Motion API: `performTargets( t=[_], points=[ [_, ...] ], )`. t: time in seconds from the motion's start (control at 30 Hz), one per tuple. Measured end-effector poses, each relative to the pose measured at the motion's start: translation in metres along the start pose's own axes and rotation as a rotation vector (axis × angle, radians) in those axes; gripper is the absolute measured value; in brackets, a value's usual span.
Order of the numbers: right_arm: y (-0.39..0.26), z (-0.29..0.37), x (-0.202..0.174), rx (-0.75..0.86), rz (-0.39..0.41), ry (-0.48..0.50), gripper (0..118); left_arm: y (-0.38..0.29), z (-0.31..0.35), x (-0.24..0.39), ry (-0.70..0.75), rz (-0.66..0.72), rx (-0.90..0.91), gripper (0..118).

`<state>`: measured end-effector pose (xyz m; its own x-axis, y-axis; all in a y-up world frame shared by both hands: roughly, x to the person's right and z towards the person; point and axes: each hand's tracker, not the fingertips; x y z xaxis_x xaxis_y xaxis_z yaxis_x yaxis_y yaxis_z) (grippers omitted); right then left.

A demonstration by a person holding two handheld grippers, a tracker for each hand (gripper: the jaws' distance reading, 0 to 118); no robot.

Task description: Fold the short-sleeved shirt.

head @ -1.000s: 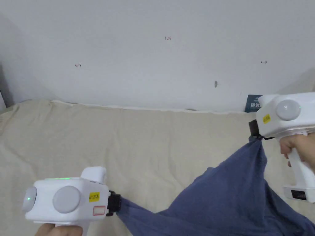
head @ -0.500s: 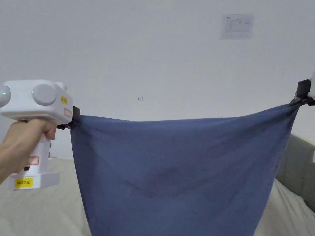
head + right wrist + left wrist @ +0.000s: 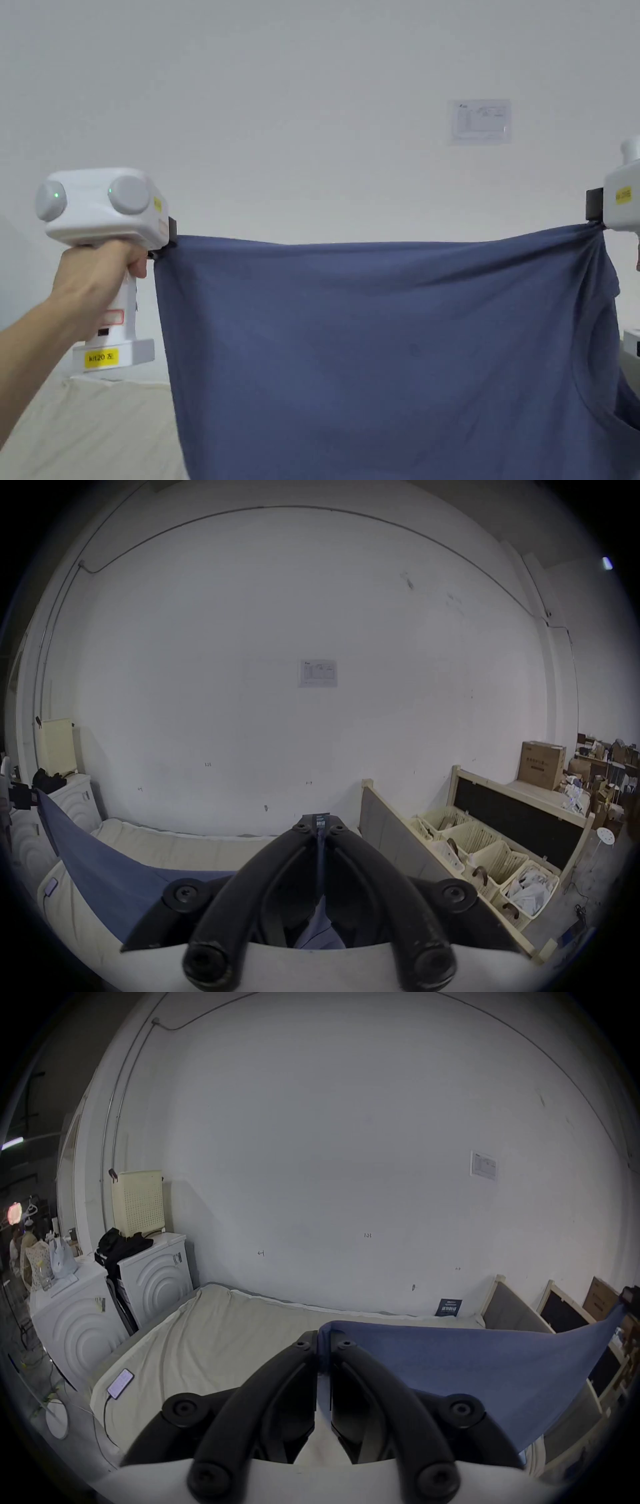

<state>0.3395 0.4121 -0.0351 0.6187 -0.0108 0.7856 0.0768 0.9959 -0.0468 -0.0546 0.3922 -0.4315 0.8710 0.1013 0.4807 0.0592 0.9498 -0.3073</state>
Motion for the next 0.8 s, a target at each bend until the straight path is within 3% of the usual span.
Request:
performTargets(
  t=[0.2, 0.33, 0.47, 0.8],
  points=[
    [0.003, -0.022, -0.007, -0.008, -0.008, -0.002, 1, 0.001, -0.028, 0.007, 0.042, 0.010, 0.007, 6],
    [0.005, -0.046, -0.018, -0.026, 0.036, -0.014, 1, 0.008, -0.046, 0.018, 0.075, -0.027, 0.029, 6],
    [0.013, -0.087, -0.024, -0.025, 0.010, -0.033, 1, 0.026, -0.073, 0.032, 0.091, -0.051, 0.031, 6],
    [0.026, -0.191, -0.049, 0.005, 0.068, -0.048, 1, 0.059, -0.174, 0.061, 0.139, -0.073, 0.082, 6]
  ],
)
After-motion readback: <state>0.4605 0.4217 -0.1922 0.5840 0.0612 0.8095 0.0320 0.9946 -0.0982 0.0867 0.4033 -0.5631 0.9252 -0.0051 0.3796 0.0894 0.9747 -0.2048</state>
